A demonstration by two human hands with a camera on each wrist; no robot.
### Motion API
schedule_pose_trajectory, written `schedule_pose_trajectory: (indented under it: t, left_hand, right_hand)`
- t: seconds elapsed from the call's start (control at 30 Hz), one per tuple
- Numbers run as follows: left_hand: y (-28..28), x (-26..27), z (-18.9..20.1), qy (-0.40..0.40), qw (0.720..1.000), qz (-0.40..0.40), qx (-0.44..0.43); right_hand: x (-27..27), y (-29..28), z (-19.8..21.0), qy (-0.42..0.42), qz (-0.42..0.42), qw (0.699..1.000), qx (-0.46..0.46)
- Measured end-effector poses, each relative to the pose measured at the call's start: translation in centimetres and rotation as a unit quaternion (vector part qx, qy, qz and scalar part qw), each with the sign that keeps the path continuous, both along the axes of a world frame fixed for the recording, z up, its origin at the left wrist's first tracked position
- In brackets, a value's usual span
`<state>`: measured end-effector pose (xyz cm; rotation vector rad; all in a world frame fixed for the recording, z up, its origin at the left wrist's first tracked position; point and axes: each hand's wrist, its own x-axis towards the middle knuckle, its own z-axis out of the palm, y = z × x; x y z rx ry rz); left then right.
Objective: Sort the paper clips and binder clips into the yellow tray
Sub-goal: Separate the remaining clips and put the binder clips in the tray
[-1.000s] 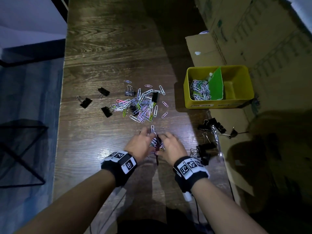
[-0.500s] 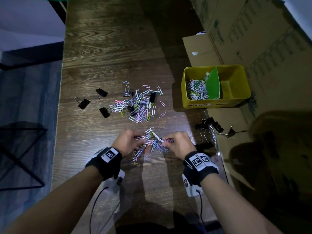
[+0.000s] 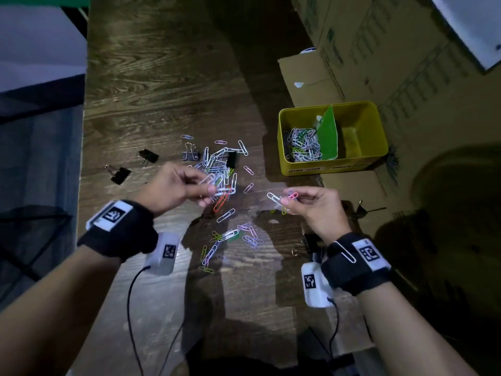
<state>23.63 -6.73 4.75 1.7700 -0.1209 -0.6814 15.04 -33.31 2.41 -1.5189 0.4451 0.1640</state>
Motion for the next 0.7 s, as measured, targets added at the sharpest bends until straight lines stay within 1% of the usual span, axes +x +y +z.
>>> schedule_pose_trajectory:
  t: [0.1, 0.2, 0.27, 0.33, 0.4, 0.47, 0.53, 0.6, 0.63, 0.67, 0.7]
  left_hand:
    - [-2.8, 2.3, 3.0, -0.034, 0.998, -0.022, -0.041]
    - [-6.4, 4.9, 5.0, -0.062, 0.995, -0.043, -0.072]
    - [-9.1, 6.7, 5.4, -0.078, 0.992, -0.060, -0.075]
    - [-11.9, 8.5, 5.0, -0.086, 0.992, -0.072, -0.064]
    - [-14.6, 9.8, 3.8, -0.086, 0.994, -0.071, -0.014]
    - [-17.2, 10.2, 2.3, -0.119, 0.985, -0.089, 0.085]
    - [-19.0, 10.0, 0.9, -0.182, 0.951, -0.137, 0.210]
    - [-19.9, 9.6, -0.1, -0.212, 0.915, -0.184, 0.291]
    - [-20.0, 9.4, -0.4, -0.222, 0.906, -0.192, 0.305]
    - [-19.9, 9.3, -0.7, -0.226, 0.908, -0.185, 0.300]
    - [-19.5, 9.2, -0.8, -0.220, 0.923, -0.160, 0.271]
  right_hand:
    - [0.5, -1.3, 1.1, -0.026, -0.022, 0.999, 0.019]
    - [1.2, -2.5, 2.5, -0.053, -0.036, 0.997, 0.038]
    - [1.8, -3.3, 3.4, -0.069, -0.043, 0.996, 0.047]
    - [2.6, -4.1, 4.3, -0.086, -0.056, 0.994, 0.026]
    - [3.7, -5.2, 5.2, -0.106, -0.060, 0.992, -0.014]
    - [4.9, -6.4, 5.9, -0.124, -0.057, 0.990, -0.038]
    - [6.4, -7.4, 6.3, -0.132, -0.058, 0.988, -0.054]
    - [8.0, -8.2, 6.4, -0.137, -0.063, 0.987, -0.054]
    - [8.8, -8.4, 6.2, -0.139, -0.066, 0.987, -0.048]
    - [9.7, -8.6, 6.0, -0.137, -0.066, 0.987, -0.045]
    - [10.5, -8.7, 5.7, -0.131, -0.062, 0.988, -0.052]
